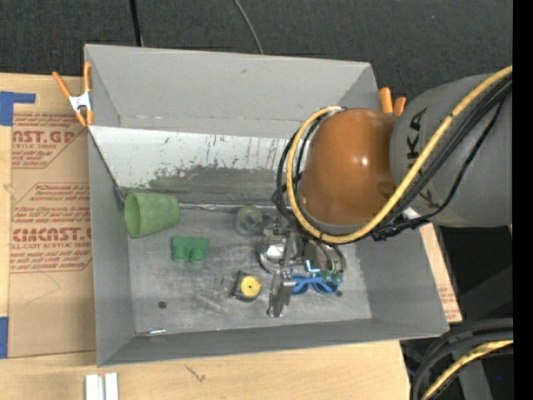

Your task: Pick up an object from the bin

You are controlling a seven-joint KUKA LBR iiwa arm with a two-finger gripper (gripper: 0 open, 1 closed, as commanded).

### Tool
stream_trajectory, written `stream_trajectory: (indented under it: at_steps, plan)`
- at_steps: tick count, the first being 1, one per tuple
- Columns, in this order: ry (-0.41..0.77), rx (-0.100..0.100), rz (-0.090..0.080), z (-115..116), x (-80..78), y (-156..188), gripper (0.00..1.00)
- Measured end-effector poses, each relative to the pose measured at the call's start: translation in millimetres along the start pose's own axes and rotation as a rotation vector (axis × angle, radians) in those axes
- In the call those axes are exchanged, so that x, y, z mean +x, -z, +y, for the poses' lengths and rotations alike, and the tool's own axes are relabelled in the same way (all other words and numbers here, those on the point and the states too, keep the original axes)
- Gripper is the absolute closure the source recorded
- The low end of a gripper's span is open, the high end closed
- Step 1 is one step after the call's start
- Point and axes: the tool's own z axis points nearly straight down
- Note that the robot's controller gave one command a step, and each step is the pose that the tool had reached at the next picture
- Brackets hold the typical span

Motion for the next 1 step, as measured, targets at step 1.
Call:
stream_trajectory:
  at_steps: [1]
  plan:
    - [0.044,0.0,-0.006,-31.4,-25.8,-112.3,0.0]
